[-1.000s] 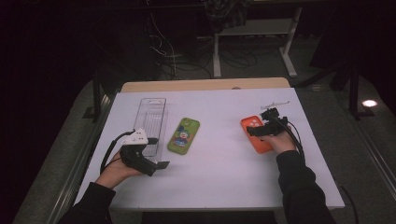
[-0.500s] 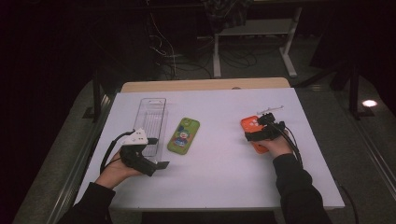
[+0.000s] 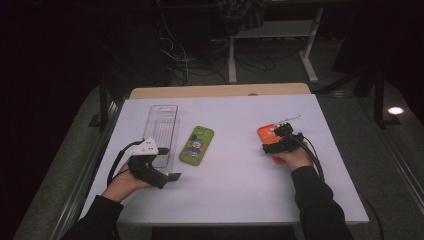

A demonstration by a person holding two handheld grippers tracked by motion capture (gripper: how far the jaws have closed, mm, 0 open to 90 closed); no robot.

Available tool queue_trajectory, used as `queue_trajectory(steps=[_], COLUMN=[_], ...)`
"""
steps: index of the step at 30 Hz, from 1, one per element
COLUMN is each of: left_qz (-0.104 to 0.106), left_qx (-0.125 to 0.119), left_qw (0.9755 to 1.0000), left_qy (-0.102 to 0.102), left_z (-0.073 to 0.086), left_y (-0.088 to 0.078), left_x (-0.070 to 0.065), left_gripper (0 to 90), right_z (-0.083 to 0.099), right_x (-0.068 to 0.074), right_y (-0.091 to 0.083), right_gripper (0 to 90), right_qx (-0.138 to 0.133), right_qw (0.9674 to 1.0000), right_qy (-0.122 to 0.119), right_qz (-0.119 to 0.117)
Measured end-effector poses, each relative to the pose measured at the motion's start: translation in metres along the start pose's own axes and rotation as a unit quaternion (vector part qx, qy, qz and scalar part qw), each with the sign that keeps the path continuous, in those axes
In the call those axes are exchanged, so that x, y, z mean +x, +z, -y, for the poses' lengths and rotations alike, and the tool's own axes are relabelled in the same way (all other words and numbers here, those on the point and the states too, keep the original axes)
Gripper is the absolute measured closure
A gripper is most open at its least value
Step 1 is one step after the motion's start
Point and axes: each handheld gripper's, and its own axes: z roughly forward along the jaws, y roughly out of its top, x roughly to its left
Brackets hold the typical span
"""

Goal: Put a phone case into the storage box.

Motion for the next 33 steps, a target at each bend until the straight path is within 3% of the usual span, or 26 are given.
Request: queue_trajectory(steps=[17,20,25,26,27,33], left_qz=[-0.001,-0.001,0.002,0.003,0.008,0.022], left_qx=[0.001,-0.004,-0.01,-0.011,-0.013,-0.003], left_qw=[1.0,1.0,0.9999,0.9999,0.9999,0.9996], left_qy=[0.0,-0.009,-0.007,-0.006,-0.004,0.02], left_z=[0.0,-0.001,-0.011,-0.014,-0.017,-0.039], left_y=[0.0,0.0,-0.001,-0.001,0.0,0.006], left_x=[0.0,0.0,0.0,0.0,0.0,-0.003], left_gripper=[0.0,0.0,0.0,0.0,0.0,0.0], right_z=[-0.001,-0.001,-0.004,-0.005,-0.005,-0.018], right_x=[0.002,0.002,-0.002,-0.003,-0.003,0.002], right_y=[-0.003,-0.003,-0.006,-0.008,-0.008,-0.024], right_gripper=[14.4,14.7,14.8,14.8,14.8,14.9], right_qx=[0.008,0.008,0.016,0.016,0.016,0.019], right_qw=[0.9999,0.9999,0.9998,0.9995,0.9995,0.9951], right_qy=[0.008,0.009,-0.01,-0.016,-0.016,-0.077], right_qz=[0.01,0.007,-0.007,-0.023,-0.023,-0.059])
